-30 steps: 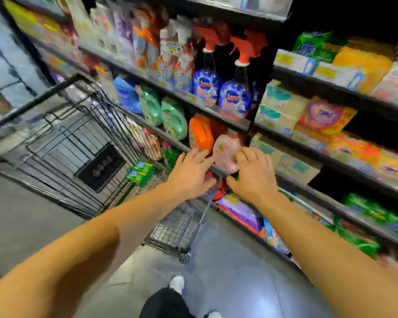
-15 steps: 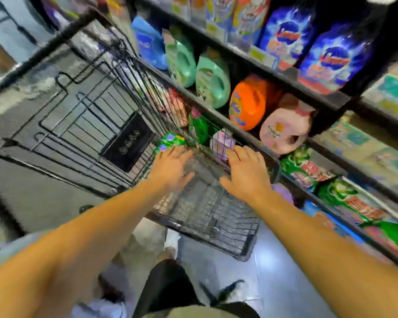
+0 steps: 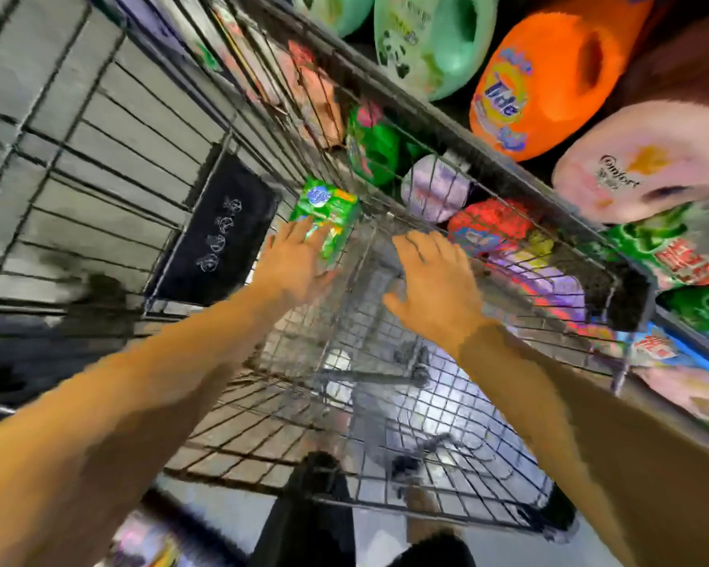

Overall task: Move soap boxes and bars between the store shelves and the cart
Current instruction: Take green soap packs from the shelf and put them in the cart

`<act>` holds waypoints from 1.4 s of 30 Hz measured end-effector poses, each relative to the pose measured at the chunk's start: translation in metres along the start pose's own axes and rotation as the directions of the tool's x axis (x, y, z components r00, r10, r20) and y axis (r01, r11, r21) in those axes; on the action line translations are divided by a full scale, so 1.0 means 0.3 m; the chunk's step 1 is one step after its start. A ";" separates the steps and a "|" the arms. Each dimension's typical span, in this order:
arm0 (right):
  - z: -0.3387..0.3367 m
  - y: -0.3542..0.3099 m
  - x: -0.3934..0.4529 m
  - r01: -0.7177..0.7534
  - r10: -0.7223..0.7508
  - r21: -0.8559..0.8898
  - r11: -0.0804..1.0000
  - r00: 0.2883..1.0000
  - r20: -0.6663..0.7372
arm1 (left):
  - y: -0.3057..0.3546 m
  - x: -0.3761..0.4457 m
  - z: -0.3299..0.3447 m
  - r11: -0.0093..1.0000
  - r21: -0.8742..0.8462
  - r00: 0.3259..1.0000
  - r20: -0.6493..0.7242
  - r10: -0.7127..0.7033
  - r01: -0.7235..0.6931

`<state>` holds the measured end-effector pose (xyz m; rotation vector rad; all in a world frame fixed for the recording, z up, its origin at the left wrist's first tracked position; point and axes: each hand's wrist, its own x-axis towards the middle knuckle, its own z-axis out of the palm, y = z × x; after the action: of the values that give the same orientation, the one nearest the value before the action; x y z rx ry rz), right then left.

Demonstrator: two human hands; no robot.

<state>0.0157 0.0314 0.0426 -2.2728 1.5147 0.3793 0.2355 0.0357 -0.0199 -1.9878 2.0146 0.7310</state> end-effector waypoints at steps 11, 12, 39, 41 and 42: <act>0.272 0.007 0.264 -0.039 0.028 0.074 0.997 0.989 0.142 | -0.153 0.273 0.252 0.980 -0.176 0.996 0.027 -0.084 0.088; 0.293 0.004 0.272 -0.030 0.020 0.076 0.997 0.991 0.129 | -0.156 0.284 0.269 0.976 -0.193 0.995 0.025 -0.095 0.098; 0.331 -0.014 0.333 0.028 -0.077 0.167 0.986 0.952 0.296 | -0.083 0.171 0.249 0.860 -0.429 0.959 -0.061 0.278 -0.277; 0.335 0.001 0.337 -0.023 -0.045 0.205 0.979 0.945 0.324 | -0.073 0.171 0.241 0.832 -0.465 0.949 -0.069 0.308 -0.303; 0.335 0.010 0.332 -0.057 -0.019 0.225 0.973 0.945 0.325 | -0.070 0.180 0.234 0.809 -0.496 0.945 -0.095 0.313 -0.317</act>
<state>0.0496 -0.0059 -0.0897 -1.9063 1.3353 0.5257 0.2397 0.0236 -0.1100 -1.9003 2.3763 1.4636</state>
